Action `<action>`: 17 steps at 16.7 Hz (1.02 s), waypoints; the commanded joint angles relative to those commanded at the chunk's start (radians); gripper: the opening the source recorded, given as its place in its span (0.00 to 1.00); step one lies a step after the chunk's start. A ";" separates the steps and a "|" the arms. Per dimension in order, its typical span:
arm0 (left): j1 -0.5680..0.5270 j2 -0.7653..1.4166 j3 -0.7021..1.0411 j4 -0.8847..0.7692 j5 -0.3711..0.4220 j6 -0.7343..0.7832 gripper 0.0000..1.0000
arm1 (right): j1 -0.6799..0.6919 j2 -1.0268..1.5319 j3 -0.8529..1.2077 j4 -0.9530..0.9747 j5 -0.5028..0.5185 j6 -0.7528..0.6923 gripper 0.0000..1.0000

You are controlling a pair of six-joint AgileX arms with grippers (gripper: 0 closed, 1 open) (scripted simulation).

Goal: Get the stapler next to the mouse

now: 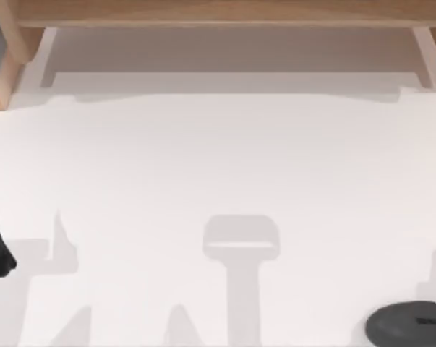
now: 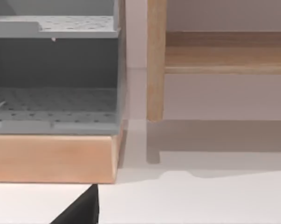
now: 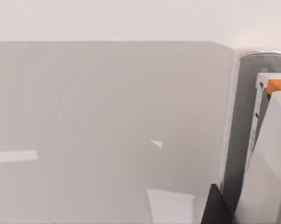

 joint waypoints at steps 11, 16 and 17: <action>0.000 0.000 0.000 0.000 0.000 0.000 1.00 | -0.001 -0.069 0.069 -0.137 0.000 -0.001 0.00; 0.000 0.000 0.000 0.000 0.000 0.000 1.00 | 0.069 -0.027 0.127 -0.156 -0.004 0.014 0.00; 0.000 0.000 0.000 0.000 0.000 0.000 1.00 | 0.111 -0.002 0.158 -0.167 -0.005 0.024 0.00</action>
